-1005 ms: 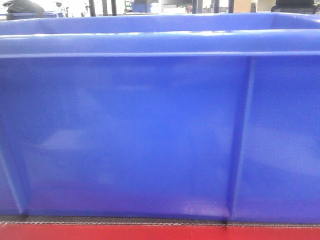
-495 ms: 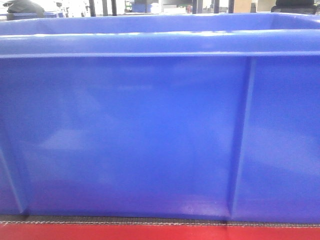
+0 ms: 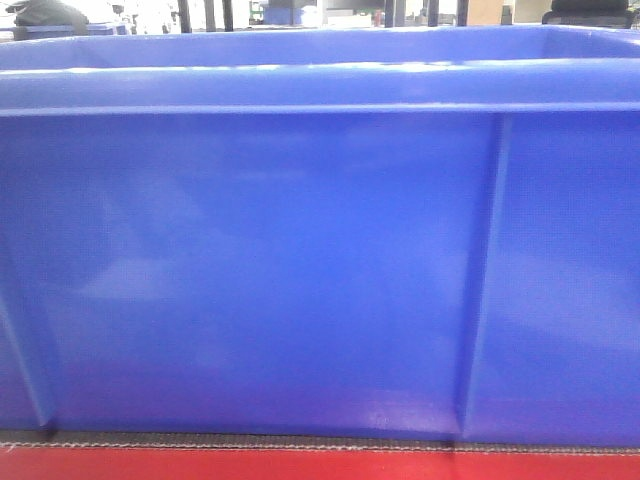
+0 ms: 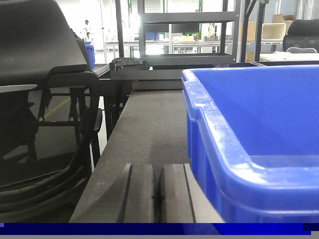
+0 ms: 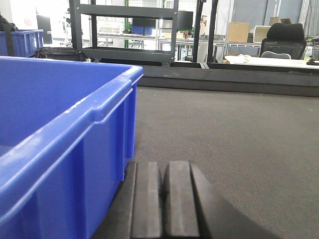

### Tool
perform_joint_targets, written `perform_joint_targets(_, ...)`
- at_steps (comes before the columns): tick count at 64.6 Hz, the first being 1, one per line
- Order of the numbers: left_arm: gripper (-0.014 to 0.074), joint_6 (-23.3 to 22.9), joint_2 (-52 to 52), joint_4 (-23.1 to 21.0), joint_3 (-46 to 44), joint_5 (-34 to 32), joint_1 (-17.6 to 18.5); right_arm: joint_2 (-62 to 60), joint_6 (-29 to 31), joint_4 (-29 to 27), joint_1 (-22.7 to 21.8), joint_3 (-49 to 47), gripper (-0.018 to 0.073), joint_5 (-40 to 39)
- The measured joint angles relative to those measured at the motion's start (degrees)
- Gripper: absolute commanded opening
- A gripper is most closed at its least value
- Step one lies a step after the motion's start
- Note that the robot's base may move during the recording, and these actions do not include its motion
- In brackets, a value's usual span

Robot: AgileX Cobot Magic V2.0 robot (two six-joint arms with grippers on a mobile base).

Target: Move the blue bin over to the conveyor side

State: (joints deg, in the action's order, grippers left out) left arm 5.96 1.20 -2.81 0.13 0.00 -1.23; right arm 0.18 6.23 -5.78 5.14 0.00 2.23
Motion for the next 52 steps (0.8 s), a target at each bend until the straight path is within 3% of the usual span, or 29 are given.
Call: perform_joint_targets(52, 0.0004, 0.0, 0.0, -0.08, 0.0, 0.0, 0.0, 0.0, 0.0, 0.0, 0.0, 0.0, -0.0088, 0.0)
